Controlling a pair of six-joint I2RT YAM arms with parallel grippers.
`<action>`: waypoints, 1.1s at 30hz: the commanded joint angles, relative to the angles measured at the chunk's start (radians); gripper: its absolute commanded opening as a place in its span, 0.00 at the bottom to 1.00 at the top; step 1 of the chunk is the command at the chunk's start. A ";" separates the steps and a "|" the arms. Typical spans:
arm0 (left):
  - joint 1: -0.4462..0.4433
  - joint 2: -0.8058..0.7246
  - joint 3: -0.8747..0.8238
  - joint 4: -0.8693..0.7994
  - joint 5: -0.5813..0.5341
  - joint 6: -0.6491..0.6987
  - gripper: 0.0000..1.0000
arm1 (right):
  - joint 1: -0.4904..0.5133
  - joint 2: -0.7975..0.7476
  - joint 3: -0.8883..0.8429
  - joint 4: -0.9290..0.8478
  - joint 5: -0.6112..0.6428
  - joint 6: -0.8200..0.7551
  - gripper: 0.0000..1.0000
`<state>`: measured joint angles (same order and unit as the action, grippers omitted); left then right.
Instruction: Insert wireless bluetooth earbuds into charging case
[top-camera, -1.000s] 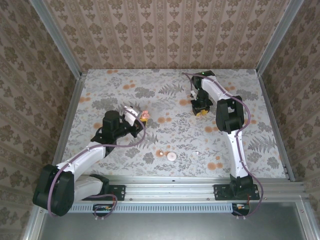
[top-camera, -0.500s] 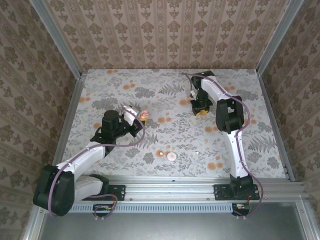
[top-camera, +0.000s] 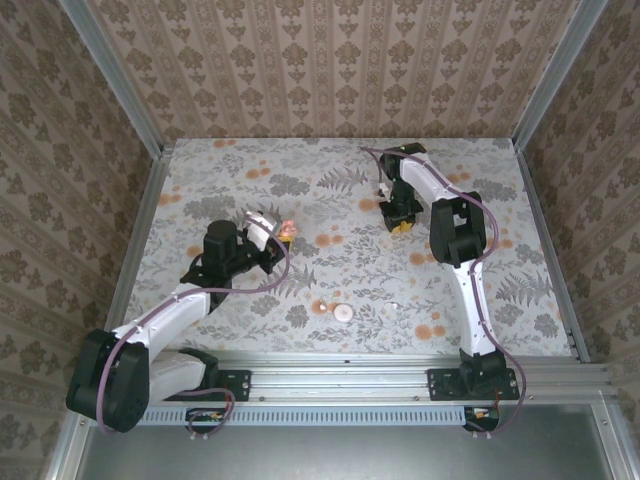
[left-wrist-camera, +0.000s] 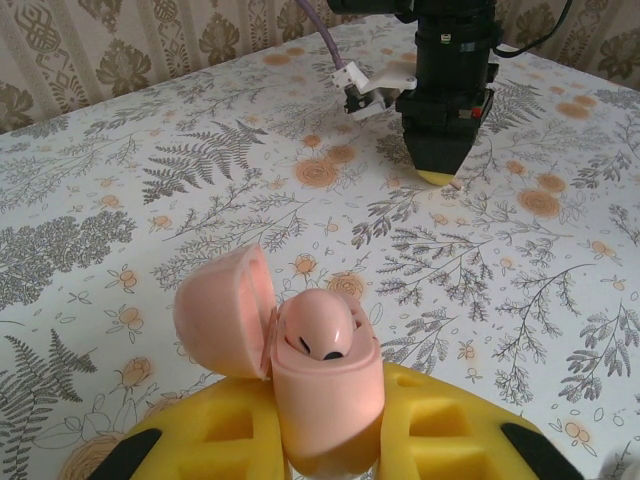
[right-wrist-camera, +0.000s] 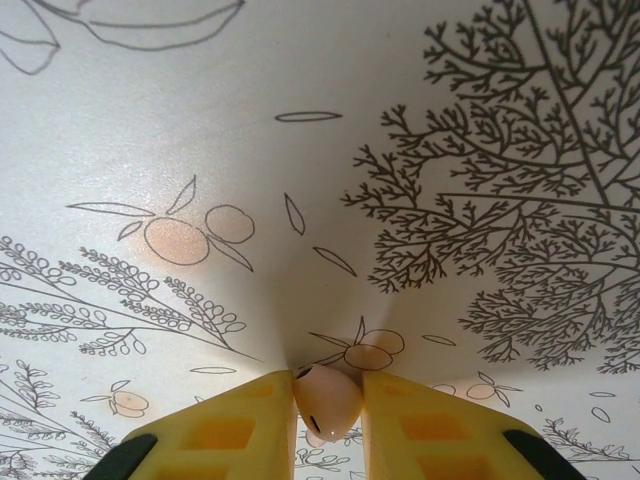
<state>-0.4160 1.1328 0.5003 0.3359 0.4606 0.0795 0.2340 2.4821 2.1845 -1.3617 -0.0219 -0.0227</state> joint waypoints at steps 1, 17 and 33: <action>0.008 0.014 0.033 0.009 0.021 -0.006 0.01 | 0.005 -0.025 -0.043 0.033 0.008 0.016 0.21; 0.007 0.172 0.009 0.216 0.046 -0.101 0.00 | 0.037 -0.458 -0.600 0.619 -0.218 0.122 0.20; -0.032 0.080 -0.056 0.219 0.004 -0.123 0.00 | 0.220 -0.787 -0.963 1.180 -0.376 0.231 0.19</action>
<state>-0.4454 1.2469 0.4633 0.5320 0.4709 -0.0330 0.4248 1.7542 1.2499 -0.3191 -0.3489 0.1871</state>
